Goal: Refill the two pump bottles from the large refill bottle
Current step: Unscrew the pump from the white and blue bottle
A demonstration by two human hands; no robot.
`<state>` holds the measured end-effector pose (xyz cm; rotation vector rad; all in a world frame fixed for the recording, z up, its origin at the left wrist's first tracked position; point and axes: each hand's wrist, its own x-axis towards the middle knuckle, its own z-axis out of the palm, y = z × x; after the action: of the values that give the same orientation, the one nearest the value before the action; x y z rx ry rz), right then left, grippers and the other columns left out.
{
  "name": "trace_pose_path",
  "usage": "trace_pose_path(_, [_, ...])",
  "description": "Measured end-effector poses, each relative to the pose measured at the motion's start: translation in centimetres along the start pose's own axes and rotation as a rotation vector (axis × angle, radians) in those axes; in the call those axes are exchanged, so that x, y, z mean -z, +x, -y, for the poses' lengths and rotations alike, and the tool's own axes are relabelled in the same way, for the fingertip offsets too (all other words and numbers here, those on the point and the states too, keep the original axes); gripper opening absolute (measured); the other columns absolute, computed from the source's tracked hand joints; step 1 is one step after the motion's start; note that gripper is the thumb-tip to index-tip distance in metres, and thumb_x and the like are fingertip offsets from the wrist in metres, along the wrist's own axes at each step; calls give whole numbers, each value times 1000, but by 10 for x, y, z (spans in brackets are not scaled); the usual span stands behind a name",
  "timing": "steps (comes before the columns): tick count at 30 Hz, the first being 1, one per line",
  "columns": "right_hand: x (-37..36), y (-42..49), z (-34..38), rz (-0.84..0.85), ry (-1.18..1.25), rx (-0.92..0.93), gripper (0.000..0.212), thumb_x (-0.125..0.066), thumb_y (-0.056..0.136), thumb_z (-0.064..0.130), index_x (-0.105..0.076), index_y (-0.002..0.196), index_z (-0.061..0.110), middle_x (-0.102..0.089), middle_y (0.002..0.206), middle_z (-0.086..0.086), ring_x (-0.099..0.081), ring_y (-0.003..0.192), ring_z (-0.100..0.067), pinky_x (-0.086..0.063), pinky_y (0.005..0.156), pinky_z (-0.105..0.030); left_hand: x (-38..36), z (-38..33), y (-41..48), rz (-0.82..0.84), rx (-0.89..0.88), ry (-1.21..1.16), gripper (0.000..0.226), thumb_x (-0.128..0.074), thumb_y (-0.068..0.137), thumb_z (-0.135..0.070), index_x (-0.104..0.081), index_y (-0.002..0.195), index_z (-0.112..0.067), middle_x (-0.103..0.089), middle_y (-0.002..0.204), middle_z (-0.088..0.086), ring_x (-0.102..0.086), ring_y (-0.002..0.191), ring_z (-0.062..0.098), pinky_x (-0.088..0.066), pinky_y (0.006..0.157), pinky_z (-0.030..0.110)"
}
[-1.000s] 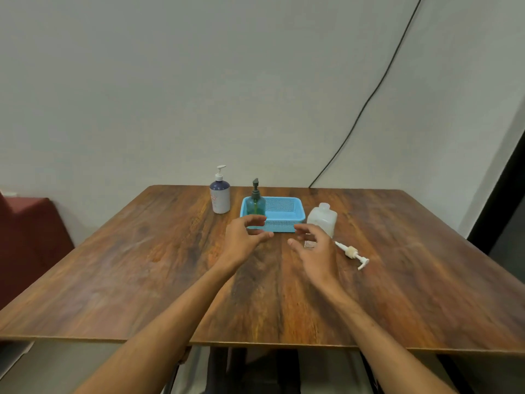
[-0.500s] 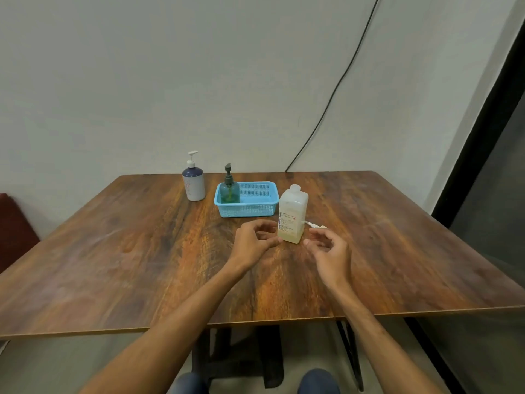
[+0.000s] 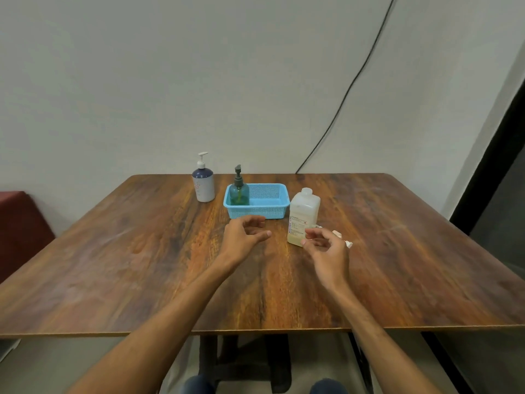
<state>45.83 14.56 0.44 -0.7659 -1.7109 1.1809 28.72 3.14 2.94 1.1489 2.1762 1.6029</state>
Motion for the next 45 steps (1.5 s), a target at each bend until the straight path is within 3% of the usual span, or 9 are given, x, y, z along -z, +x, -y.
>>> trace_pose_path(4, [-27,2,6,83,23,-14,23,-78,86,12,-73,107,21,-71,103,10,-66,94,-9,-55,81,-26,33,11,18,-63,20,8,40,-82,81,-16,-69,119,-14,-71,107,-4,-70,90,5,-58,79,18])
trace_pose_path(11, [-86,17,15,195,22,23,25,-80,83,7,-74,104,19,-73,95,9,-65,86,-1,-53,75,-14,94,41,72,-221,70,22,41,-81,81,-15,-67,119,-11,-71,106,3,-69,95,13,-59,85,28])
trace_pose_path(19, [-151,53,15,300,-4,67,26,-80,85,14,-72,109,21,-72,100,12,-66,90,1,-56,80,-18,132,94,162,-358,145,121,51,-81,82,-15,-61,128,-9,-66,122,9,-64,103,20,-56,86,28])
trace_pose_path(25, [-189,82,14,330,-30,102,25,-79,86,17,-73,109,26,-70,103,17,-65,94,3,-58,80,-22,134,119,217,-353,174,182,77,-86,76,-19,-48,142,-9,-55,141,11,-54,126,26,-50,104,43])
trace_pose_path(28, [-200,91,11,358,-29,117,25,-78,87,18,-73,109,28,-69,105,18,-65,96,1,-57,82,-20,131,129,241,-345,188,207,91,-88,74,-26,-39,149,-12,-48,149,10,-49,133,28,-46,108,42])
trace_pose_path(32, [-208,100,6,389,-33,120,26,-78,87,18,-73,111,27,-67,106,20,-63,100,4,-55,86,-18,125,140,260,-304,199,175,96,-89,71,-30,-36,150,-13,-50,146,8,-51,130,27,-46,103,38])
trace_pose_path(36, [-213,106,3,378,-30,122,27,-79,86,16,-71,108,31,-69,104,18,-65,98,0,-58,84,-24,119,147,265,-263,161,148,81,-88,72,-27,-46,140,-15,-56,135,3,-54,115,21,-48,96,32])
trace_pose_path(40, [-214,108,8,365,-28,125,30,-79,86,16,-68,105,36,-69,103,17,-66,96,-2,-60,82,-27,117,141,257,-325,139,139,70,-89,72,-21,-55,132,-13,-62,128,6,-58,108,21,-48,85,27])
trace_pose_path(45, [-200,102,26,353,-11,155,30,-78,86,15,-67,106,33,-70,104,15,-66,95,-3,-60,80,-23,124,129,210,-338,83,179,75,-94,62,-30,-59,128,-19,-65,122,0,-61,104,17,-53,85,27])
